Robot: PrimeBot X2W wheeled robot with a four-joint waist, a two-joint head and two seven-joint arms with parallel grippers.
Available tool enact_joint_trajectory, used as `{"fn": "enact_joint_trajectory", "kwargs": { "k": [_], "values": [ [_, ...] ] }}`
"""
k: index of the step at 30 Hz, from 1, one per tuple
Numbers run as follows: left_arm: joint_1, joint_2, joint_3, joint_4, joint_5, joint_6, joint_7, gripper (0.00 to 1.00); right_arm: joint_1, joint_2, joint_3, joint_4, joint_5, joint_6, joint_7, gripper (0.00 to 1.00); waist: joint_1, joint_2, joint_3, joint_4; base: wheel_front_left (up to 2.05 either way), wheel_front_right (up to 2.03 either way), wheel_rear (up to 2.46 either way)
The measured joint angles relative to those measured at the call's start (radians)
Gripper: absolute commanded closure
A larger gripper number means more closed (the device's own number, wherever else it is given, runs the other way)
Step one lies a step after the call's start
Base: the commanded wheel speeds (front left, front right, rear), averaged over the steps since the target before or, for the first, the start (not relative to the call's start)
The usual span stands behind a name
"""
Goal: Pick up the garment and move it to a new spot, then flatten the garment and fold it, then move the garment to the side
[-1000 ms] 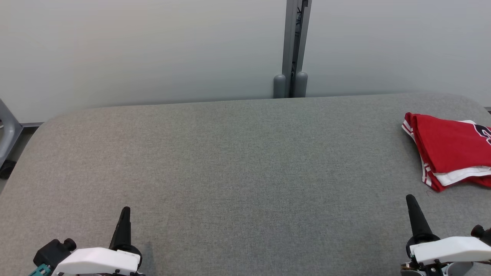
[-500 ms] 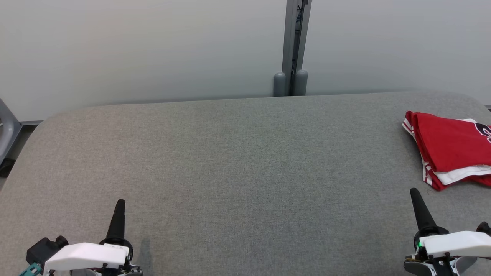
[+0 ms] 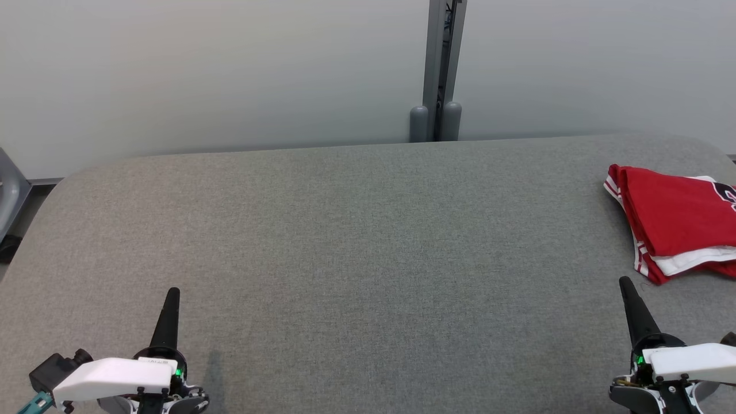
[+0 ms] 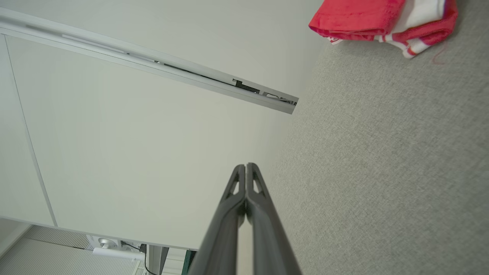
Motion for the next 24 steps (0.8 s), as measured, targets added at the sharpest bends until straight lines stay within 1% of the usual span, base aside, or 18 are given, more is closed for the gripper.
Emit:
{"fn": "enact_joint_trajectory", "kwargs": {
  "k": [20,24],
  "values": [
    [-0.025,-0.002,0.037,-0.007,-0.141,-0.034,0.04,1.0,-0.015,-0.002,-0.021,-0.013,0.147,0.0,0.042,1.0,-0.0001,0.0,0.01,-0.001,0.0,0.0,0.0],
    [-0.033,-0.003,0.042,-0.008,-0.16,-0.036,0.046,1.0,-0.015,-0.002,-0.024,-0.016,0.169,0.0,0.046,1.0,-0.0001,0.0,0.011,-0.001,0.0,0.0,0.0]
  ]
}}
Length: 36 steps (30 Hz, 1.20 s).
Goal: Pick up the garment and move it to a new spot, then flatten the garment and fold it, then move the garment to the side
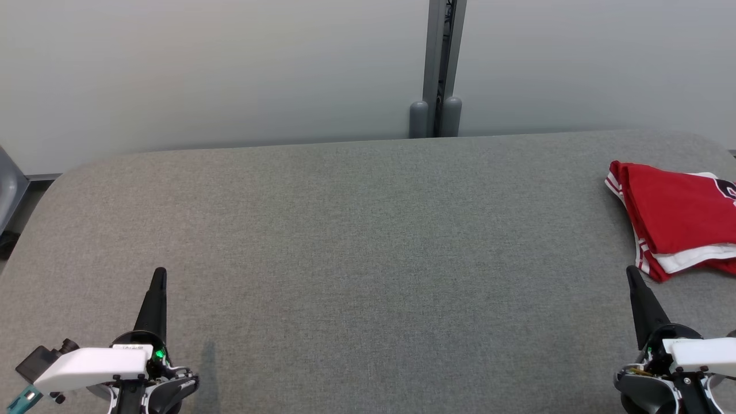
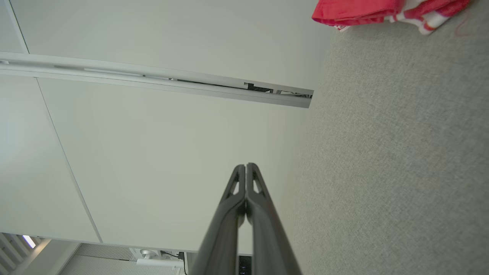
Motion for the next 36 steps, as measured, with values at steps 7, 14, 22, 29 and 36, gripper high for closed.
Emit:
{"fn": "enact_joint_trajectory", "kwargs": {
  "k": [7,14,22,29,36],
  "values": [
    [-0.007,-0.001,0.012,-0.003,-0.044,-0.009,0.011,1.0,-0.004,0.0,-0.007,-0.005,0.046,0.0,0.014,1.0,0.0,0.0,0.003,0.0,0.0,0.0,0.0],
    [-0.014,-0.001,0.023,-0.005,-0.085,-0.018,0.024,1.0,-0.005,-0.001,-0.014,-0.01,0.087,0.0,0.024,1.0,0.0,0.0,0.007,-0.001,0.0,0.0,0.0],
    [-0.02,-0.002,0.028,-0.007,-0.106,-0.025,0.027,1.0,-0.011,-0.001,-0.017,-0.012,0.111,0.0,0.031,1.0,0.0,0.0,0.008,-0.001,0.0,0.0,0.0],
    [-0.02,-0.002,0.028,-0.007,-0.106,-0.025,0.027,1.0,-0.011,-0.001,-0.017,-0.012,0.111,0.0,0.032,1.0,0.0,0.0,0.008,-0.001,0.0,0.0,0.0],
    [-0.02,-0.002,0.028,-0.007,-0.106,-0.025,0.027,1.0,-0.011,-0.001,-0.017,-0.012,0.111,0.0,0.031,1.0,0.0,0.0,0.008,-0.001,0.0,0.0,0.0]
  ]
}}
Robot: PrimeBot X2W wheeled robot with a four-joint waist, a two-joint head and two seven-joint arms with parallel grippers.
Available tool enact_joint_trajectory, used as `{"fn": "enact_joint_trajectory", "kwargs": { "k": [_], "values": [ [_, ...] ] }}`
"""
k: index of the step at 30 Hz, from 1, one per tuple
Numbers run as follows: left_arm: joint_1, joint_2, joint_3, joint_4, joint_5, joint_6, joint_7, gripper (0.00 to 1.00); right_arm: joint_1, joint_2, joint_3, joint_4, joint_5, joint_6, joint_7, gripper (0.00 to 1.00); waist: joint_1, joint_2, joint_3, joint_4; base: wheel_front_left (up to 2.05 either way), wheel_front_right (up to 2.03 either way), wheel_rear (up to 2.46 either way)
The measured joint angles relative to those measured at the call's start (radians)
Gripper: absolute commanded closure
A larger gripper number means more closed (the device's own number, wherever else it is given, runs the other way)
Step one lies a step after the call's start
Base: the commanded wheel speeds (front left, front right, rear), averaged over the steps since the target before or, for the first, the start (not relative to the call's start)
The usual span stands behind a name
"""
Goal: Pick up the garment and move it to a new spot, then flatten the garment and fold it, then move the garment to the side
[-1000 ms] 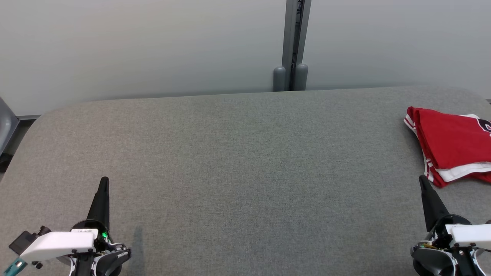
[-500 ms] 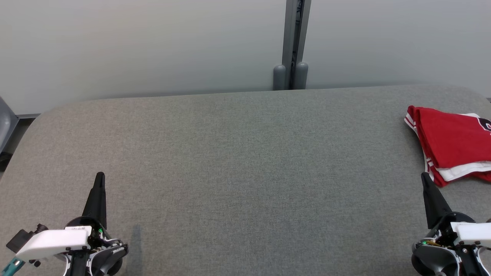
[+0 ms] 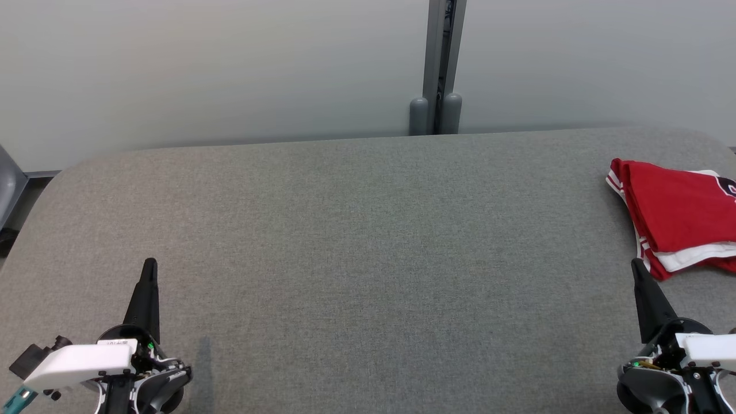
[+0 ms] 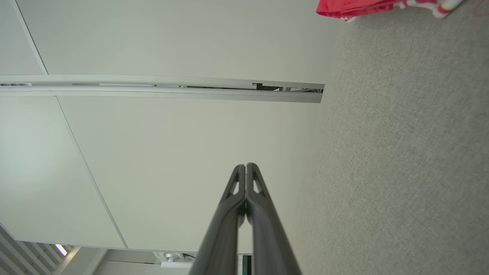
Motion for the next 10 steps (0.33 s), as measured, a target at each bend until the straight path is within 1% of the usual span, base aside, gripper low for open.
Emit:
{"fn": "enact_joint_trajectory", "kwargs": {
  "k": [10],
  "values": [
    [0.0,0.0,0.0,0.0,0.0,0.0,0.0,1.0,0.0,0.0,0.0,0.0,0.0,0.0,0.0,1.0,0.0,0.0,0.0,0.0,0.0,0.0,0.0]
  ]
}}
